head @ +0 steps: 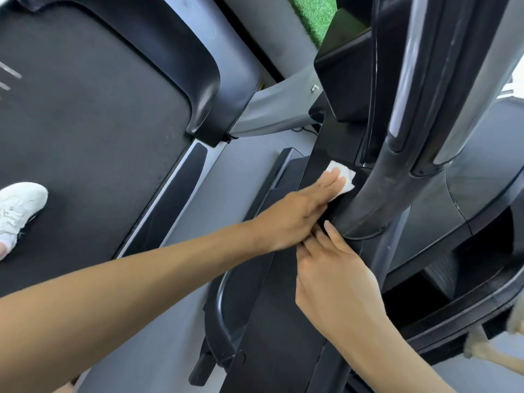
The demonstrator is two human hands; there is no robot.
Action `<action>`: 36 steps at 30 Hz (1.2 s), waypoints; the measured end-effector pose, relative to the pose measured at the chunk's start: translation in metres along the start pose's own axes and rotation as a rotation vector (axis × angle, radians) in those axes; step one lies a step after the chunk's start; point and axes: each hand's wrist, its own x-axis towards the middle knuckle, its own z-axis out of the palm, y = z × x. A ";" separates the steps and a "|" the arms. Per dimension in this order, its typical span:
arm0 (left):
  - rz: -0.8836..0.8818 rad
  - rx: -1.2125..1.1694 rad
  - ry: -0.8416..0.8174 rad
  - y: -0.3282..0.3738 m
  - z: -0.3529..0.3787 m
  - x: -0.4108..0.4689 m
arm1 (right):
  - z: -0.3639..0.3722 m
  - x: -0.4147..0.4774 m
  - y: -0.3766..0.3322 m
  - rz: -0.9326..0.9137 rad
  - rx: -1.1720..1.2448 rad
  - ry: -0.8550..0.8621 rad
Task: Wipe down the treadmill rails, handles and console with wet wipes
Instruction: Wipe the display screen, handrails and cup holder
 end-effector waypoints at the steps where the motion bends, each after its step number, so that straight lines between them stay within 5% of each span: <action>1: -0.013 0.009 0.039 -0.003 -0.002 0.010 | 0.002 0.000 0.000 0.007 0.001 0.019; 7: -0.097 -0.026 0.173 -0.007 -0.016 0.065 | 0.010 -0.001 0.001 -0.035 0.013 0.108; 12: 0.075 -0.032 0.112 -0.006 0.015 0.003 | 0.009 0.000 0.001 -0.031 0.026 0.141; 19: -0.212 -0.063 0.187 -0.007 -0.028 0.074 | 0.016 0.001 0.001 -0.036 0.053 0.203; 26: -0.026 -0.008 0.035 -0.015 -0.005 -0.005 | 0.014 0.001 0.002 -0.035 0.034 0.186; 32: -0.200 -0.045 0.155 -0.016 -0.035 0.067 | 0.013 0.001 0.002 -0.055 0.049 0.203; 36: -0.098 0.045 0.087 -0.018 -0.016 0.016 | 0.013 0.001 0.003 -0.066 0.033 0.220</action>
